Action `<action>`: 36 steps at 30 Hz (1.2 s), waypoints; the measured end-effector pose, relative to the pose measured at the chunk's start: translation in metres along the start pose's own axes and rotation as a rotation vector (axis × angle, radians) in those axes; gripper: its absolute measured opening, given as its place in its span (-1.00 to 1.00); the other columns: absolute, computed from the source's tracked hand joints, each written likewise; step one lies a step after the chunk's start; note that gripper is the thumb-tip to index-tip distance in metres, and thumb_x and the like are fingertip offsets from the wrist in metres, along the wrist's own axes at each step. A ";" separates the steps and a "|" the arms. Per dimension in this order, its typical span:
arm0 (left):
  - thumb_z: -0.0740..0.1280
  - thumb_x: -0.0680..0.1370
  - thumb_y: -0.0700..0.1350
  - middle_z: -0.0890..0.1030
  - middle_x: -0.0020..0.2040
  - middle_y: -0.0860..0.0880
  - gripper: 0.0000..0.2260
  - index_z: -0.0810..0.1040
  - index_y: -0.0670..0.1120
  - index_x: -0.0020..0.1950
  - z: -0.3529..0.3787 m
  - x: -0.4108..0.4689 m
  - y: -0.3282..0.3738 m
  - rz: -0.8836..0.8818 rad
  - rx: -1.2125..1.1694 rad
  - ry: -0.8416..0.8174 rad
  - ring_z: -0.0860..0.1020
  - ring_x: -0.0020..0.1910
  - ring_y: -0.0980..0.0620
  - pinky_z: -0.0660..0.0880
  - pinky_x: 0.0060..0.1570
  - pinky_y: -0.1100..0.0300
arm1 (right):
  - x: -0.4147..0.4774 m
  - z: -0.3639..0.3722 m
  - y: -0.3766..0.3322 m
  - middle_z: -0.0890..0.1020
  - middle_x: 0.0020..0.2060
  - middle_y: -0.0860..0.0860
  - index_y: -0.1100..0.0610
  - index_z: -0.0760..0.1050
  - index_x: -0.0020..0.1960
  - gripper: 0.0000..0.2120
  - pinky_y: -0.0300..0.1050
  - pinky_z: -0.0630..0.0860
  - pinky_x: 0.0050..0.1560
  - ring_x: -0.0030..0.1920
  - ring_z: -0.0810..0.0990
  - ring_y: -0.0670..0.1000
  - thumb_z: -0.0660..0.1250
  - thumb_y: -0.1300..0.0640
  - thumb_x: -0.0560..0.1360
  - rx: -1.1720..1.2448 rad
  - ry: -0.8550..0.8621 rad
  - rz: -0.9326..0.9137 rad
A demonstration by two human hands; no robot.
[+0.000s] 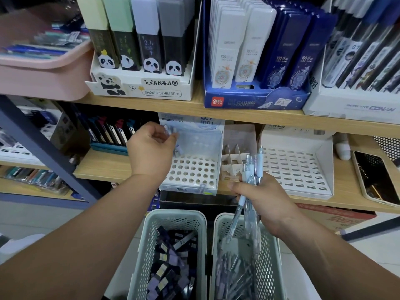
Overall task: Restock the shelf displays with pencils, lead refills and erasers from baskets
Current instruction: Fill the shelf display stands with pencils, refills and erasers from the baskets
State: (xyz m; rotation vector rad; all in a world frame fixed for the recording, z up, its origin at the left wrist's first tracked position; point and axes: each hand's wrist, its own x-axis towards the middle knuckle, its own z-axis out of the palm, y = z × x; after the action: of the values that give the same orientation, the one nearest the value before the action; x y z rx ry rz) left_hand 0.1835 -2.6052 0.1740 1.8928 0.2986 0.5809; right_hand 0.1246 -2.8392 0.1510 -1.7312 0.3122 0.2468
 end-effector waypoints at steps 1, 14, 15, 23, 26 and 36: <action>0.52 0.47 -0.16 0.56 -0.35 0.06 -0.80 0.53 -0.03 -0.24 0.002 0.001 -0.002 -0.012 0.002 -0.004 0.49 -0.43 0.24 0.44 -0.37 0.40 | 0.000 -0.001 0.000 0.75 -0.15 0.02 0.16 0.64 0.02 -0.74 -0.07 0.55 0.01 -0.06 0.71 0.02 0.58 0.12 0.38 0.001 0.001 0.001; 0.46 0.48 -0.22 0.59 -0.27 0.11 -0.75 0.50 -0.01 0.09 0.007 -0.001 -0.010 0.119 0.186 -0.073 0.59 -0.28 0.11 0.52 -0.21 0.23 | 0.003 -0.005 0.003 0.68 -0.28 -0.06 0.13 0.59 -0.04 -0.65 0.05 0.57 0.10 -0.12 0.67 0.05 0.62 0.04 0.27 0.057 -0.044 -0.006; 0.46 0.50 -0.20 0.57 -0.28 0.14 -0.78 0.53 -0.03 0.09 0.007 -0.002 -0.011 0.155 0.207 -0.079 0.57 -0.29 0.13 0.52 -0.17 0.22 | 0.002 -0.006 0.003 0.69 -0.25 -0.05 0.13 0.59 -0.02 -0.54 0.09 0.57 0.13 -0.10 0.66 0.06 0.63 -0.04 0.19 0.052 -0.052 0.000; 0.45 0.53 -0.11 0.63 -0.24 0.06 -0.79 0.52 0.01 0.12 0.007 -0.003 -0.018 0.236 0.249 -0.065 0.60 -0.27 0.00 0.57 -0.15 0.10 | 0.001 -0.007 0.001 0.68 -0.22 -0.03 0.12 0.57 -0.01 -0.49 0.07 0.55 0.12 -0.10 0.64 0.06 0.60 -0.07 0.13 0.065 -0.054 0.000; 0.45 0.53 -0.07 0.66 -0.20 -0.01 -0.82 0.54 0.00 0.09 0.007 0.000 -0.020 0.289 0.328 -0.041 0.62 -0.23 -0.10 0.59 -0.14 -0.01 | 0.000 -0.006 0.001 0.68 -0.21 -0.02 0.15 0.58 -0.01 -0.53 0.02 0.55 0.11 -0.08 0.65 0.05 0.61 -0.02 0.19 0.065 -0.047 -0.002; 0.37 0.51 -0.09 0.63 -0.12 -0.12 -0.66 0.63 -0.09 0.28 0.006 0.001 -0.023 0.554 0.459 -0.001 0.60 -0.27 -0.18 0.59 -0.27 -0.01 | 0.001 -0.004 0.000 0.68 -0.17 0.02 0.14 0.57 0.02 -0.37 0.13 0.57 0.16 -0.07 0.65 0.09 0.55 -0.14 0.04 0.054 -0.042 0.004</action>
State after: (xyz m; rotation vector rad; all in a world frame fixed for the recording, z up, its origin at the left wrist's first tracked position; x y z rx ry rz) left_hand 0.1894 -2.6004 0.1515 2.4387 -0.1180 0.9382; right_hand 0.1255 -2.8434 0.1510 -1.6696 0.2895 0.2751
